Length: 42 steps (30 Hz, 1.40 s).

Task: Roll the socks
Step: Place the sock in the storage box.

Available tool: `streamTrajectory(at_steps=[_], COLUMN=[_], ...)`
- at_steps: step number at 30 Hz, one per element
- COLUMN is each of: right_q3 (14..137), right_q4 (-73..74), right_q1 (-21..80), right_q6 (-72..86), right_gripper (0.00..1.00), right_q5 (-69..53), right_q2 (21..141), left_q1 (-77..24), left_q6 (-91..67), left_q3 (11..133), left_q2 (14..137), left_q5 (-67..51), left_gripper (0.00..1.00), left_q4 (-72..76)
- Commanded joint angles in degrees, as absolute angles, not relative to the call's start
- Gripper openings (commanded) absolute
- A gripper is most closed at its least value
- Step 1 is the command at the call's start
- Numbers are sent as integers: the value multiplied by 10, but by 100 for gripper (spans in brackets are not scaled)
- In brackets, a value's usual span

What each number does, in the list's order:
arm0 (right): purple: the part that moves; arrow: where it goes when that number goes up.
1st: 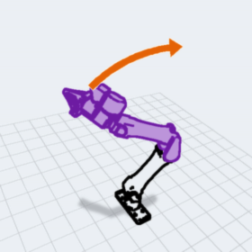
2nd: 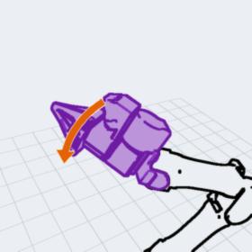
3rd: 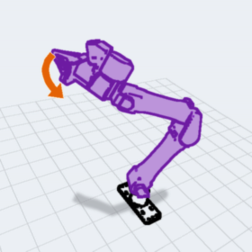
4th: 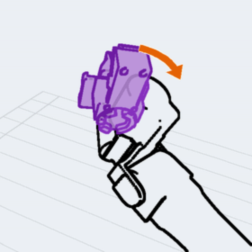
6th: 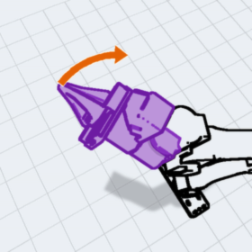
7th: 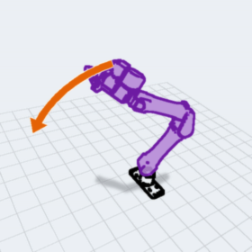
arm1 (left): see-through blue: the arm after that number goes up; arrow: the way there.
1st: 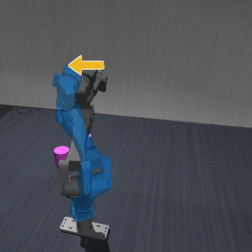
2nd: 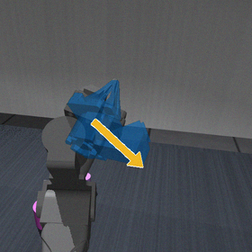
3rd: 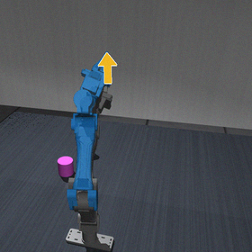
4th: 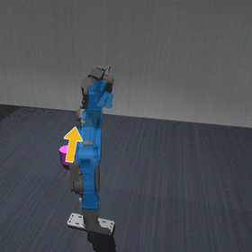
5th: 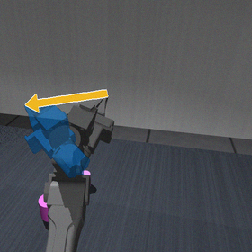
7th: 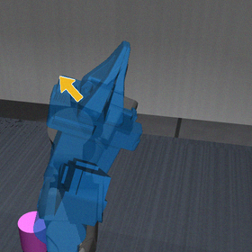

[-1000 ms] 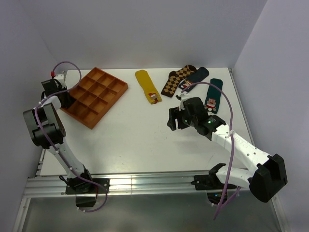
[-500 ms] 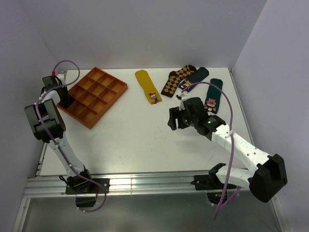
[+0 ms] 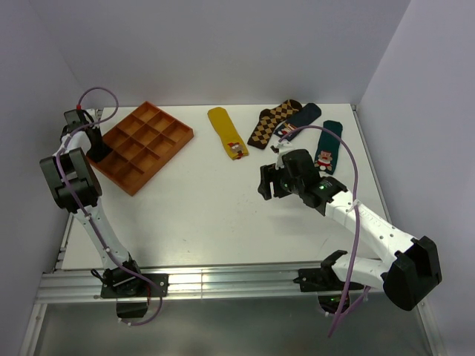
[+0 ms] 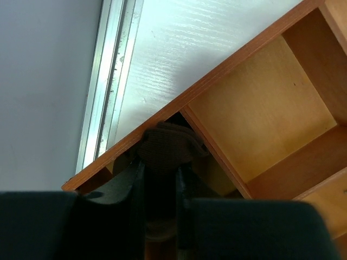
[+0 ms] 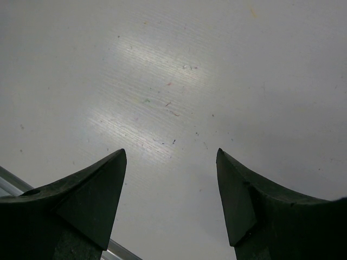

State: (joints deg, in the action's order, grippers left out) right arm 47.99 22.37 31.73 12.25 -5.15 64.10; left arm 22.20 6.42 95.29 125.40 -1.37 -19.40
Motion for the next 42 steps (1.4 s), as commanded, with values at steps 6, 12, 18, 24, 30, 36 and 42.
streamTrajectory(at_steps=[6, 12, 18, 24, 30, 36, 42], right_q3=[481, 480, 478, 478, 478, 479, 477], right_q4=[208, 207, 208, 208, 209, 210, 209], right_q1=[315, 314, 315, 315, 315, 315, 315], right_q6=[113, 114, 113, 113, 114, 114, 118], right_gripper=[74, 74, 74, 74, 74, 74, 73], right_q5=[-47, -50, -51, -50, -50, -50, -51], right_q2=[629, 626, 625, 625, 627, 631, 633], left_q1=[227, 228, 228, 228, 228, 228, 228], left_q6=[27, 13, 4, -23, -27, -26, -33], left_q3=[915, 933, 904, 919, 935, 928, 928], left_q2=[1212, 1174, 1127, 1141, 1172, 1205, 1246], left_q5=[9, 7, -12, -17, -18, -18, -3], left_gripper=[49, 51, 52, 49, 40, 35, 36], left_q4=[-224, -216, -160, -156, -161, -168, -199])
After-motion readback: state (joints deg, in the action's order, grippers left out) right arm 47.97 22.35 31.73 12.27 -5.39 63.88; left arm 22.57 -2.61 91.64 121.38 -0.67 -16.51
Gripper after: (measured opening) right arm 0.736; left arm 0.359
